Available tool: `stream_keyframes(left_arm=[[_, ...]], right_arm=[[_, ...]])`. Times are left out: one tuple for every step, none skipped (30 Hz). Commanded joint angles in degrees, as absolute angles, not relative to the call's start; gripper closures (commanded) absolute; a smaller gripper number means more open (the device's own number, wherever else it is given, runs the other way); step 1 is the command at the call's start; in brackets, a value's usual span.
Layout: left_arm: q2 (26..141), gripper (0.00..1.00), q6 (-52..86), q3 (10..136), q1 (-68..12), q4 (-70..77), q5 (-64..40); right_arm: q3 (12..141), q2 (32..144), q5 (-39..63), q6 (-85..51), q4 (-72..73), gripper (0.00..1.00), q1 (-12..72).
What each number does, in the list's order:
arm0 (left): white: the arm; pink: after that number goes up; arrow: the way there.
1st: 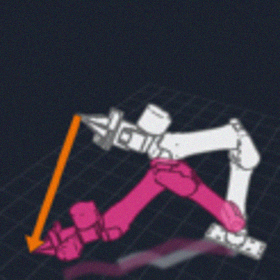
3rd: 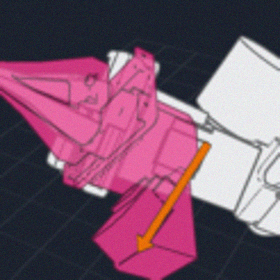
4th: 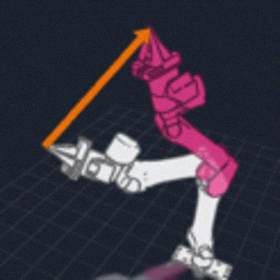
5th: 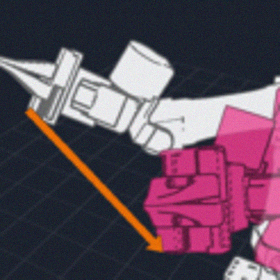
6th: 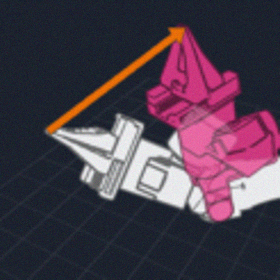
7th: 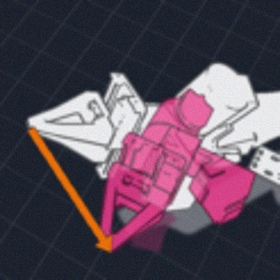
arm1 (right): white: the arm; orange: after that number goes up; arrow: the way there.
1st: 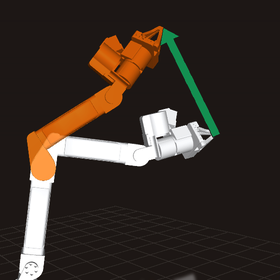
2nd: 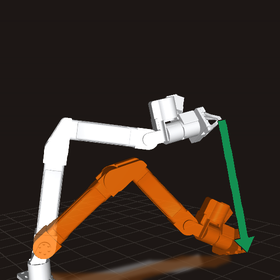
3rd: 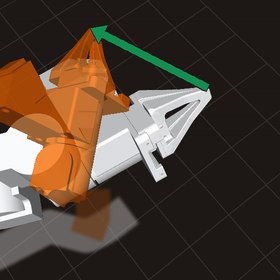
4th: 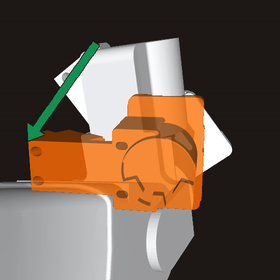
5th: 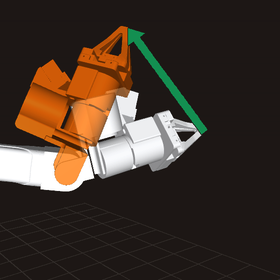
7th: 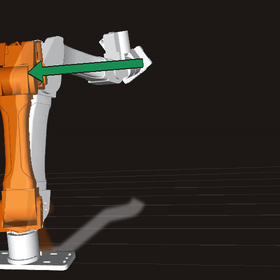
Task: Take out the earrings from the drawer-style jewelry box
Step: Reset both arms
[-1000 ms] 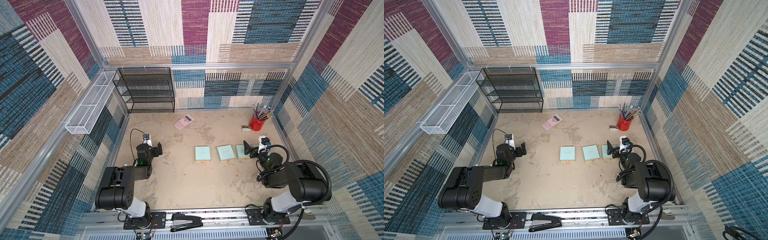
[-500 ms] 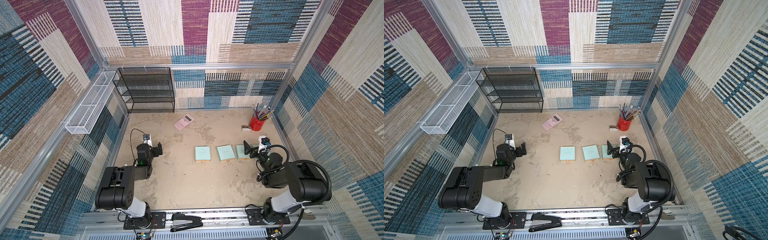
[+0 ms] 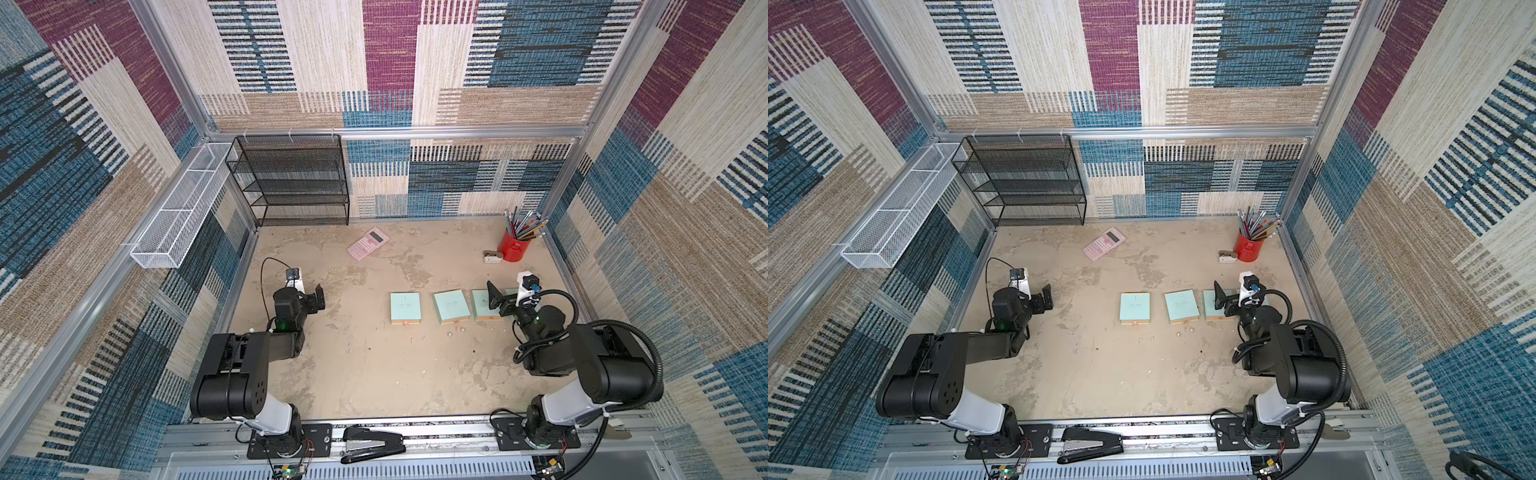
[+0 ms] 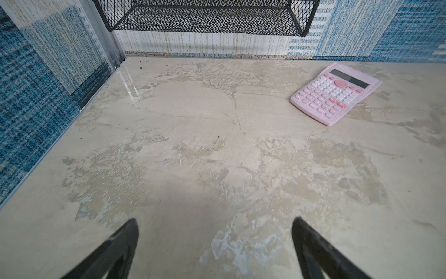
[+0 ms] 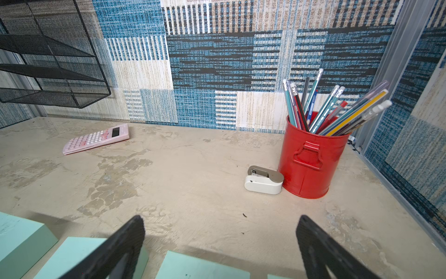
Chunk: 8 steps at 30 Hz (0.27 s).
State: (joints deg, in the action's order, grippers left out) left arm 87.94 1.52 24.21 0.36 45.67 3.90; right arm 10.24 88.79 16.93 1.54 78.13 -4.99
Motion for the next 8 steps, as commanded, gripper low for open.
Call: stream_keyframes(left_arm=[[88.1,0.01,-0.8,24.4,0.4,46.7,2.7],[88.4,0.02,-0.8,24.9,0.4,46.3,1.9],[88.6,0.01,-0.8,25.7,0.8,45.1,0.8],[88.8,0.02,-0.6,25.9,1.4,44.8,-0.4],[88.7,0.02,-0.6,25.8,1.5,45.0,-0.5],[88.6,0.02,-0.6,25.7,1.4,45.0,-0.5],[88.4,0.01,-0.6,25.4,1.5,45.4,-0.5],[88.2,0.02,-0.6,25.2,1.5,45.6,-0.4]], right_arm=[[10.6,88.7,17.1,1.6,78.6,0.01,-5.0],[10.7,88.8,17.1,1.7,78.6,0.01,-4.9],[10.6,88.7,17.2,1.7,78.6,0.01,-4.9],[10.6,88.7,17.2,1.7,78.5,0.01,-5.0],[10.6,88.7,17.1,1.7,78.5,0.01,-5.0],[10.6,88.7,17.2,1.7,78.5,0.01,-4.9],[10.6,88.8,17.1,1.7,78.5,0.01,-5.0],[10.6,88.8,17.2,1.7,78.5,0.01,-5.0]])
